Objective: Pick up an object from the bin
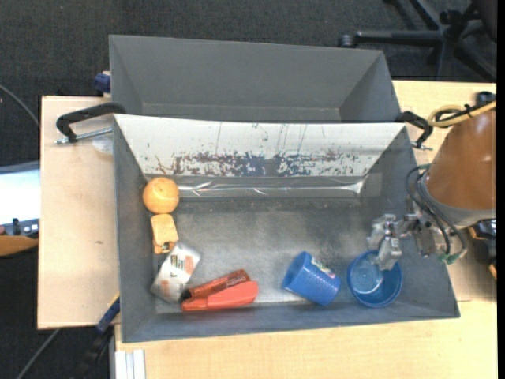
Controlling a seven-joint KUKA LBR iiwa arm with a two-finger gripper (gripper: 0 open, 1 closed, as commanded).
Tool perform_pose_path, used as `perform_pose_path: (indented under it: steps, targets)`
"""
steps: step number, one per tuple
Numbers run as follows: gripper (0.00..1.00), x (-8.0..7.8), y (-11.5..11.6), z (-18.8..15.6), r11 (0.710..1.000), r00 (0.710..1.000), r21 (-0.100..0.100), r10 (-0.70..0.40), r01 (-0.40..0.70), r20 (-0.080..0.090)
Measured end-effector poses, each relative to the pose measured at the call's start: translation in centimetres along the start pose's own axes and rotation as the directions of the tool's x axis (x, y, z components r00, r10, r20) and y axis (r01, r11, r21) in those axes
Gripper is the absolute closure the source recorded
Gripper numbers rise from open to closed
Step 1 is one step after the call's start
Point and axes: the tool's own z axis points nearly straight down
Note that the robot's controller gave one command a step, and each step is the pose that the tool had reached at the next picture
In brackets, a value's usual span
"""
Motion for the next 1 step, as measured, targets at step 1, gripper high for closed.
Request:
perform_pose_path:
  steps: [1]
  targets:
    - [1.0,-0.74,-0.03,0.0,1.0,1.0,0.003,-0.007,0.007,0.012]
